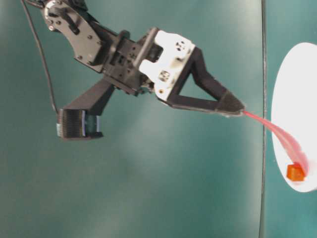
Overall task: Grip the spoon and scoop the red block from the bowl with right arm.
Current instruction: 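Raise the spoon holding the red cube above the bowl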
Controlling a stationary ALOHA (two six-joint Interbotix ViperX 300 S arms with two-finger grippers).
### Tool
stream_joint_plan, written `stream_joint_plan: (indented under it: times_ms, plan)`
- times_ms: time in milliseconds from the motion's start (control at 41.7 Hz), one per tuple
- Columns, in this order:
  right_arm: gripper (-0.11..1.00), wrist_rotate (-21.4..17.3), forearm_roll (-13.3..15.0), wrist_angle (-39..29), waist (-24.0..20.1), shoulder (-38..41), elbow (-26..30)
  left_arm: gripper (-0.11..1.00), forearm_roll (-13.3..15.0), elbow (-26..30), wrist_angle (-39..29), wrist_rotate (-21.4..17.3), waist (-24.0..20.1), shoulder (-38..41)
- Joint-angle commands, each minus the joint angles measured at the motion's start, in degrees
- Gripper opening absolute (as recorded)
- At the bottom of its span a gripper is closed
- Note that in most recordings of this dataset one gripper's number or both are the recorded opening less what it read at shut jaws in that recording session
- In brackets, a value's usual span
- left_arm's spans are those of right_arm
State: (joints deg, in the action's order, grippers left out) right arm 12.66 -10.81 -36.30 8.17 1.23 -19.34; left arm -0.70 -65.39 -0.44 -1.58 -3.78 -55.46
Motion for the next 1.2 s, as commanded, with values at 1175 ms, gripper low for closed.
stream_joint_plan:
  times_ms: [1175]
  plan:
    - [0.24,-0.09,-2.72,35.33,-3.69,-18.11,-22.15,0.00,-0.18,1.67,0.44,0.26,-0.18,0.18]
